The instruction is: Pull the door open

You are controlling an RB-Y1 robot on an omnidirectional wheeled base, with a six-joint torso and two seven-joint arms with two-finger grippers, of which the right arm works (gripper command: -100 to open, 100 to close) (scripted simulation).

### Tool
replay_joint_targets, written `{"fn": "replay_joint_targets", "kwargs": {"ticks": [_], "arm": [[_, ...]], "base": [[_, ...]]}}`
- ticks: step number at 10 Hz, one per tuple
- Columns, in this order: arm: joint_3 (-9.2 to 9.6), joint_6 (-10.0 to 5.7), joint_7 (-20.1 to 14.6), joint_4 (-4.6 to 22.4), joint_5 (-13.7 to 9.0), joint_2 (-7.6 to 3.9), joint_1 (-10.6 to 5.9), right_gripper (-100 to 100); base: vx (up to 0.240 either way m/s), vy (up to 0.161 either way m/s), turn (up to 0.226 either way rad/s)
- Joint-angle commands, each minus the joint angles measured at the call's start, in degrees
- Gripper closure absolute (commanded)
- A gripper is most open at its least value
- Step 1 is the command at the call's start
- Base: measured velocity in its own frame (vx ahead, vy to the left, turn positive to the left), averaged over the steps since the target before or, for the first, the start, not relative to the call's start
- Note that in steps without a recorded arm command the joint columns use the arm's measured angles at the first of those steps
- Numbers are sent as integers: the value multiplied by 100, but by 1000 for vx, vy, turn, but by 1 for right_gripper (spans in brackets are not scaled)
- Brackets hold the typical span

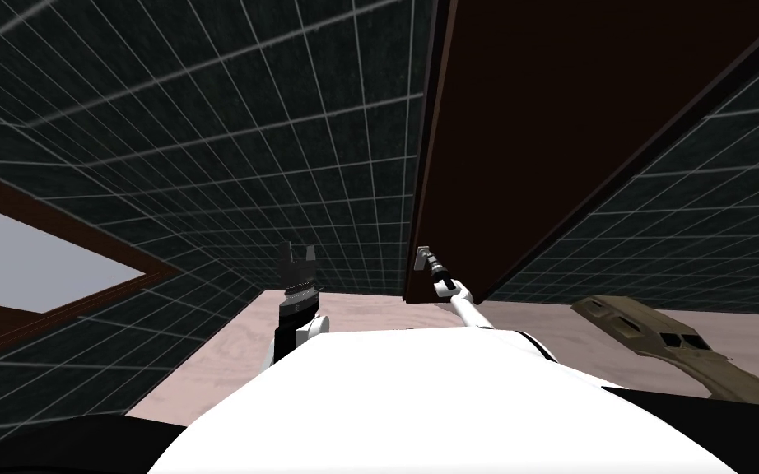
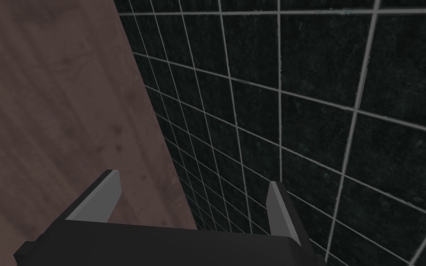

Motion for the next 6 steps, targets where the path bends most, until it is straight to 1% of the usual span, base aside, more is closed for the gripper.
{"fn": "replay_joint_targets", "kwargs": {"ticks": [1, 2, 3, 4, 5, 6], "arm": [[71, -9, -177, 17, -77, 58, -18, 100], [114, -9, -393, 33, -249, 42, -29, 100], [114, -9, -413, 33, -249, 42, -29, 100], [158, -9, -637, 49, -429, 25, -40, 100], [158, -9, -650, 49, -429, 25, -40, 100], [203, -9, -880, 66, -611, 7, -52, 100]], "base": [[-44, -26, 21], [-51, -20, 59], [-40, -20, 54], [-47, -36, 102], [-38, -40, 58], [-43, -33, 81]]}}
